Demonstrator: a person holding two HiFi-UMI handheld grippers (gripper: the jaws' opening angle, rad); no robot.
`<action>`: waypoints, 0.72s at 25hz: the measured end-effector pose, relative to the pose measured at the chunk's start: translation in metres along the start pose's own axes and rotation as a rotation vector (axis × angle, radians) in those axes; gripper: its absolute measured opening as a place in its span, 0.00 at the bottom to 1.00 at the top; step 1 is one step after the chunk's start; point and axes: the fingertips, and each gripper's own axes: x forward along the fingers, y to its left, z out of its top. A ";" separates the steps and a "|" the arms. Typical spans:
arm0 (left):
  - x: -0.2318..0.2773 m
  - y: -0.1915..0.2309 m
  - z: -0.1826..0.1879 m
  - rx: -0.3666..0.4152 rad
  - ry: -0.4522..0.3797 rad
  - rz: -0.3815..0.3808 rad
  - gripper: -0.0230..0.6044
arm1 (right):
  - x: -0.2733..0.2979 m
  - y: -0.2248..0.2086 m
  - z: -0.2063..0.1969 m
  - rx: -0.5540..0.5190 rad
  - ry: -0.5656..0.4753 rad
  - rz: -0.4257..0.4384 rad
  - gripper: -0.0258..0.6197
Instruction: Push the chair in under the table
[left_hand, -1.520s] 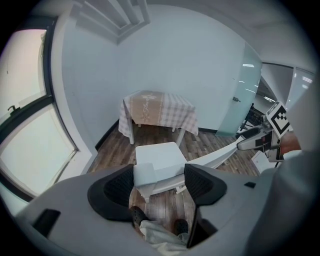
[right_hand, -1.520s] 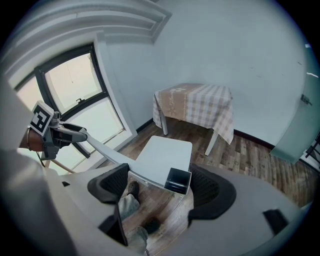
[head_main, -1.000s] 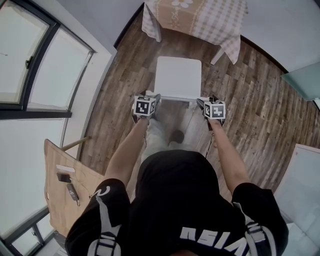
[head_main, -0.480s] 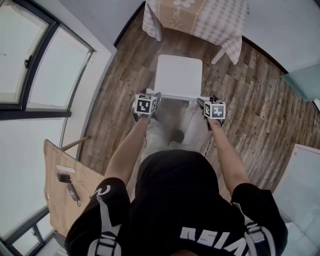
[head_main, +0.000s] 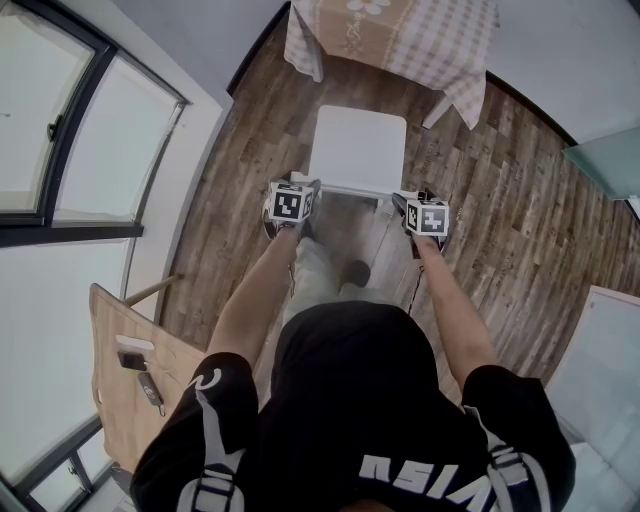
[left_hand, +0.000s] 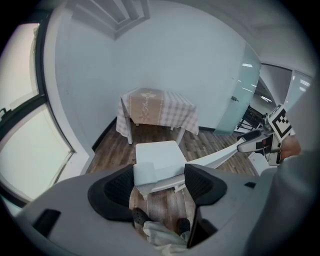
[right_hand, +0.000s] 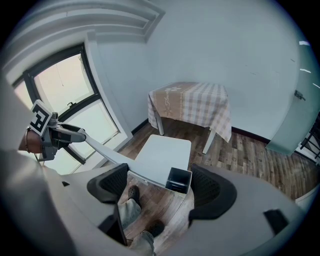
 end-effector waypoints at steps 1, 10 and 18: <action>0.001 0.002 0.001 0.001 0.002 0.000 0.54 | 0.002 0.001 0.001 0.003 0.001 -0.001 0.67; 0.010 0.021 0.019 0.019 0.012 0.009 0.54 | 0.016 0.006 0.015 0.031 -0.002 -0.008 0.67; 0.022 0.036 0.037 0.028 0.018 0.001 0.54 | 0.029 0.009 0.029 0.062 -0.002 -0.013 0.67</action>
